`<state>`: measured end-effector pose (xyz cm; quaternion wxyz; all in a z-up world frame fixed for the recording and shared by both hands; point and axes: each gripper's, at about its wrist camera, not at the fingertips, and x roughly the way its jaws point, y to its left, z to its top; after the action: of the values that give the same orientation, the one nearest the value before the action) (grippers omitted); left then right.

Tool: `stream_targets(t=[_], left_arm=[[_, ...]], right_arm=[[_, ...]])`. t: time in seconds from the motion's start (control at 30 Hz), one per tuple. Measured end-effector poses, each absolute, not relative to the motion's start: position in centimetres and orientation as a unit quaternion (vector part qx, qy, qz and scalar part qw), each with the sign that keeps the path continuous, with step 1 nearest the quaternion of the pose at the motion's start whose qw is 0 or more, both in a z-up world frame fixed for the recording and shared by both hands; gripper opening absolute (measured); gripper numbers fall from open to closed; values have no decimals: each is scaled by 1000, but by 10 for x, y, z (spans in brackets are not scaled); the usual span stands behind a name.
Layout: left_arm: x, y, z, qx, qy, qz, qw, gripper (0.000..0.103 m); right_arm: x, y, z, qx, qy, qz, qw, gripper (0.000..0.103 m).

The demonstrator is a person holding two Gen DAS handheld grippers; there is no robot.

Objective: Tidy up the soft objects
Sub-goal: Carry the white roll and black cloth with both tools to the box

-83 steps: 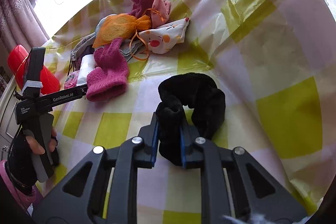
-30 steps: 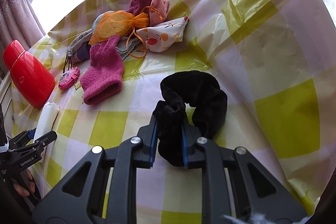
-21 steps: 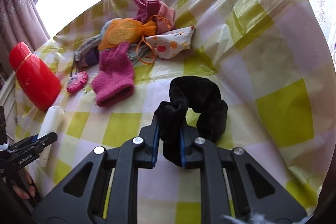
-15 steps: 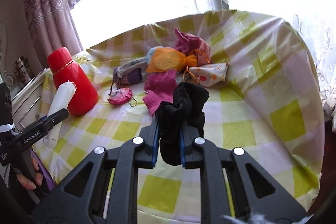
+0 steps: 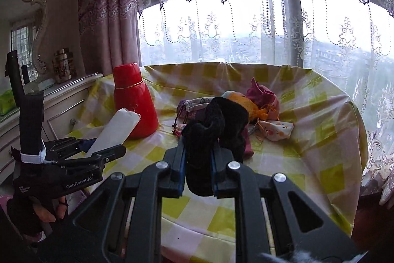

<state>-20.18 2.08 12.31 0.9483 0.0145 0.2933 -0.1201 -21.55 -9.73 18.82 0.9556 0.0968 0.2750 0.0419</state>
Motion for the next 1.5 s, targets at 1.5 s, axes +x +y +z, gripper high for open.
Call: stream_targets(t=[1.5], left_arm=[[-333, 275, 46, -107, 414, 136, 894, 42]], right_arm=[[-208, 216, 158, -106, 408, 472, 774, 19]])
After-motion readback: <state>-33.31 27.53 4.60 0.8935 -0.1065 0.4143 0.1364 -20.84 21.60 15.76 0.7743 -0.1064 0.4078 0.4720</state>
